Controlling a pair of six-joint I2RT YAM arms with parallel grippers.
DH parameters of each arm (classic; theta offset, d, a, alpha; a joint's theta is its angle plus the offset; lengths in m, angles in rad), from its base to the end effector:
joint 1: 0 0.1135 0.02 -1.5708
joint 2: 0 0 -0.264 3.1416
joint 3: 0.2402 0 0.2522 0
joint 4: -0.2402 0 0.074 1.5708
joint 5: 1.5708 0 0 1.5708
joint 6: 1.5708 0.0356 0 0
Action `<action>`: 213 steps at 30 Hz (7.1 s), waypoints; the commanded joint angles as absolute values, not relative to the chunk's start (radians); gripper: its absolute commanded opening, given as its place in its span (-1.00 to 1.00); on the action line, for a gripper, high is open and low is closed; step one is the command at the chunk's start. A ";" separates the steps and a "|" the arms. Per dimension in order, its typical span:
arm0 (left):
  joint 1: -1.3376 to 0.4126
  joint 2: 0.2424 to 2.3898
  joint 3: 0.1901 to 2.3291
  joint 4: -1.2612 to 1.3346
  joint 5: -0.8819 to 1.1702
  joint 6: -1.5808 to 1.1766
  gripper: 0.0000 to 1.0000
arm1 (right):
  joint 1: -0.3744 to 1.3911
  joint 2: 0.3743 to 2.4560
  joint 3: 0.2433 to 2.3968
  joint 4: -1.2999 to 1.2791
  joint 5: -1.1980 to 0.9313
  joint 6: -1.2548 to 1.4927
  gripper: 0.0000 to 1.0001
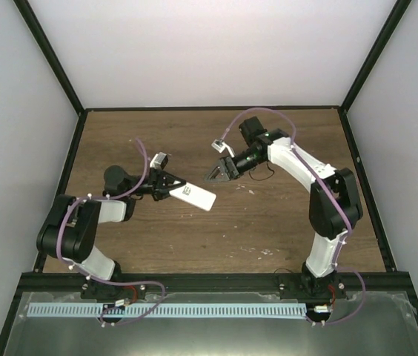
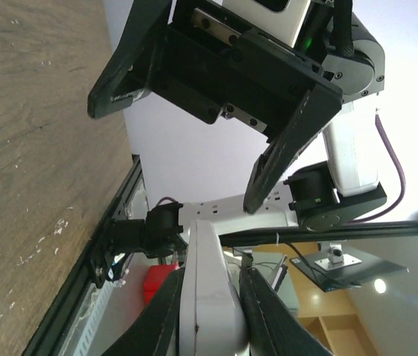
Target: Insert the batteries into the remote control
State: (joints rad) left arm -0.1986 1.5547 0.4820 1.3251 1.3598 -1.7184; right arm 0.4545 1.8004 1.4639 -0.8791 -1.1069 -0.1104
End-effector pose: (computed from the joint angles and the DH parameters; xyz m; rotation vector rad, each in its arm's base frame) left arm 0.2523 -0.0863 0.2113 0.0987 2.1092 -2.2219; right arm 0.3116 0.1877 0.2620 -0.9766 2.3565 1.6213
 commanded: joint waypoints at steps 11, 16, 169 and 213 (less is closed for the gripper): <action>-0.207 1.643 0.485 1.569 1.391 -1.826 -1.00 | 0.541 1.838 1.522 -0.967 -1.251 -0.167 0.63; -0.206 1.652 0.495 1.571 1.390 -1.821 -1.00 | 0.552 1.839 1.495 -0.973 -1.259 -0.162 0.50; -0.061 1.053 1.184 -0.424 0.104 -0.326 0.43 | 0.521 1.393 1.371 -0.427 0.296 0.167 1.00; -0.061 1.047 1.161 -0.425 0.101 -0.314 0.46 | 0.521 1.284 1.264 -0.345 0.276 0.121 1.00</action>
State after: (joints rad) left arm -0.0658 1.0599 1.1759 -0.4236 0.1089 -0.3279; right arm 0.5194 1.3113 1.2724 -0.3576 0.2790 0.1204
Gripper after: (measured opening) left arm 0.729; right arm 0.999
